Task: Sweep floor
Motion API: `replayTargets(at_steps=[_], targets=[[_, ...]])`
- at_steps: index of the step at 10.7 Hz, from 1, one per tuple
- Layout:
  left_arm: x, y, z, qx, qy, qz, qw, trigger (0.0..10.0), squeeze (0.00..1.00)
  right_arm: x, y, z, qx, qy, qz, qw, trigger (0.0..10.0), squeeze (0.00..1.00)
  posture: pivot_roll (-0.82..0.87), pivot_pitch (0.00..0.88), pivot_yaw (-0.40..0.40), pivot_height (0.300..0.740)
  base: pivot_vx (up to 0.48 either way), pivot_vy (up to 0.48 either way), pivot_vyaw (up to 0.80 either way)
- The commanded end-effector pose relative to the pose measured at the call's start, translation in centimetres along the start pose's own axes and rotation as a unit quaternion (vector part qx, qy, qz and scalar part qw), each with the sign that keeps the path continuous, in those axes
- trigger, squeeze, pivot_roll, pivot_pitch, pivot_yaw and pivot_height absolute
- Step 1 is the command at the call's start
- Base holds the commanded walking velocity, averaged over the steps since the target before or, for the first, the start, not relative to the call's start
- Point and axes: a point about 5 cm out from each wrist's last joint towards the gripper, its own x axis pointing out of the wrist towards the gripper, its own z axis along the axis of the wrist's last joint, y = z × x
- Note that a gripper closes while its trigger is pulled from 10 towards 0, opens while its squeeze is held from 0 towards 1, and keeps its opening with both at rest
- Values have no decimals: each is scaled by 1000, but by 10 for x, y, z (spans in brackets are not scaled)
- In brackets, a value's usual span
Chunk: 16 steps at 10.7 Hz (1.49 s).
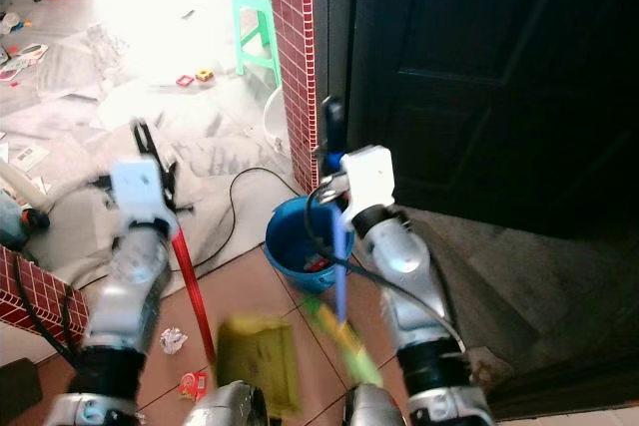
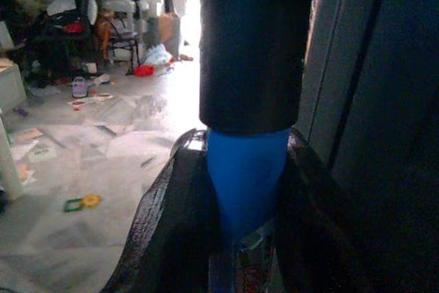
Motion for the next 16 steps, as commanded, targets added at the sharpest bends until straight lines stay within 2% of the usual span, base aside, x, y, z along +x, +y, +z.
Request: replayTargets(at_steps=[1, 3, 6, 8, 10, 11, 12, 13, 14, 15, 16], targets=[[-2, 4, 5, 2, -10, 17, 1000, 10000, 0, 5, 7, 16, -65, -48, 38, 996, 10000, 0, -115, 72, 64, 740, 0, 0, 0], [-6, -2, -2, 2, 9, 25, 1000, 10000, 0, 8, 5, 17, -36, -50, 14, 998, 10000, 0, -117, 70, 62, 740, 0, 0, 0], [-13, -13, -19, -16, 48, -7, 999, 10000, 0, 14, -8, 18, 13, -55, -41, 998, 10000, 0, -115, 62, 66, 740, 0, 0, 0], [-14, -15, -16, -14, 41, -10, 999, 10000, 0, 22, -16, 26, 9, -73, -68, 995, 10000, 0, -112, 56, 67, 740, 0, 0, 0], [-14, -14, -17, -29, 46, 2, 999, 10000, 0, 22, -24, 30, -32, -89, -83, 992, 10000, 0, -108, 48, 70, 740, 0, 0, 0], [-16, -16, -17, -37, 48, -8, 998, 10000, 0, 20, -30, 31, -22, -95, -112, 989, 10000, 0, -109, 43, 73, 740, 0, 0, 0], [-17, -16, -22, -29, 51, 6, 998, 10000, 0, 18, -34, 33, -15, -97, -136, 986, 10000, 0, -112, 39, 75, 740, 0, 0, 0], [-16, -16, -24, -32, 57, 4, 998, 10000, 0, 18, -32, 30, -16, -88, -128, 988, 10000, 0, -117, 29, 75, 740, 0, 0, 0], [-16, -18, -23, -39, 51, -2, 998, 10000, 0, 13, -24, 15, 16, -49, -114, 992, 10000, 0, -117, 23, 70, 740, 0, 0, 0], [-17, -19, -22, -38, 47, -6, 998, 10000, 0, 5, -15, -2, 24, -6, -92, 995, 10000, 0, -115, 18, 66, 740, 0, 0, 0], [-18, -18, -23, -38, 47, -3, 998, 10000, 0, -9, -4, -11, 21, 7, -68, 997, 10000, 0, -115, 12, 67, 740, 0, 0, 0]])
